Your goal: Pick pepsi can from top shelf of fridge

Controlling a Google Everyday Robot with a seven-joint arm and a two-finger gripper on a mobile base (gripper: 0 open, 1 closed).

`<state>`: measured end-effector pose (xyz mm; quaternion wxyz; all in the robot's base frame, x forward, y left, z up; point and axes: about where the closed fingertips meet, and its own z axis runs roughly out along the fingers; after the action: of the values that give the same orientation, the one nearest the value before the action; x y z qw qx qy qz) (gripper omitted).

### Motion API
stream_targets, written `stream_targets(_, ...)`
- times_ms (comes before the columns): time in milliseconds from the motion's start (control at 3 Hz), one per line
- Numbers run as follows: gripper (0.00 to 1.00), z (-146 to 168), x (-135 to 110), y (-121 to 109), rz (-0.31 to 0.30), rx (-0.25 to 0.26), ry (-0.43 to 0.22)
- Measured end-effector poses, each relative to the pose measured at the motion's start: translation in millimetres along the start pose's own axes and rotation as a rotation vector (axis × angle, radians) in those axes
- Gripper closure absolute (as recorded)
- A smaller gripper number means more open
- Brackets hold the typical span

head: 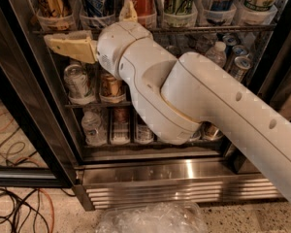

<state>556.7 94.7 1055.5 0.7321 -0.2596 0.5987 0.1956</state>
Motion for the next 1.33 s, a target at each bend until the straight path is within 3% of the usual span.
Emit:
stream_targets(333, 0.0, 5.4, -10.8, -1.7, 0.026, 0.008, -0.048)
stream_targets(667, 0.0, 5.3, -10.8, -1.7, 0.026, 0.008, -0.047)
stream_targets(1000, 0.0, -14.2, -4.0, -6.0, 0.03, 0.06, -0.008)
stream_targets(1333, 0.0, -14.2, -4.0, -5.9, 0.03, 0.059, -0.008)
